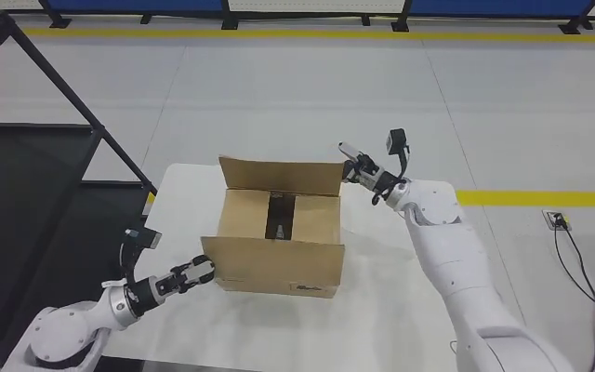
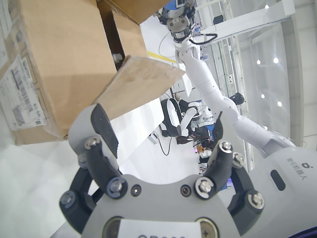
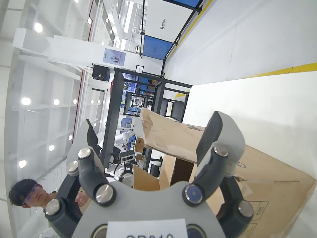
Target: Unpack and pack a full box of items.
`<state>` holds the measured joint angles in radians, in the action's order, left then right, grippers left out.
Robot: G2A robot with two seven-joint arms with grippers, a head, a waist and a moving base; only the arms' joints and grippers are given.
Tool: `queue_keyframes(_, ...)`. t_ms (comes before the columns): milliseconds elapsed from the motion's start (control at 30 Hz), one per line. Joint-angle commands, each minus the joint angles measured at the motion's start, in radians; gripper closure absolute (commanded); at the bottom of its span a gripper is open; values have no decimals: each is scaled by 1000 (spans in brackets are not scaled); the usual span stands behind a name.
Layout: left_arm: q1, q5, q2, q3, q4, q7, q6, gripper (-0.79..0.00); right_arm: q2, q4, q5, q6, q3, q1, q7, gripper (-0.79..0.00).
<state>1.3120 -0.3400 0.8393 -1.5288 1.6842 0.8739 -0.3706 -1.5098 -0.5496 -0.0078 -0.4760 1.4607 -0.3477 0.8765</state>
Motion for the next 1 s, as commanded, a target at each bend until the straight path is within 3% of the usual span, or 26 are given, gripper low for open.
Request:
queue_keyframes(0,-9,19,2,11,2,-19,17,-785,6,-45,7,6,2,-16,38,-785)
queue_keyframes(100,-23,41,6,30,3,-41,38,-785,14,-128,50,39,3,-49,148,-785)
queue_keyframes(233,-39,75,11,52,3,-66,51,-785,27,-245,55,124,0,-95,212,-785)
queue_keyframes(600,-92,146,26,112,-11,-138,95,-785,46,-530,23,486,-64,-205,281,-785)
queue_keyframes(800,-134,189,38,159,-28,-184,123,-785,54,-585,12,602,-99,-233,303,-785)
queue_keyframes(967,-166,212,48,193,-44,-206,133,-785,58,-577,10,631,-125,-245,291,-785)
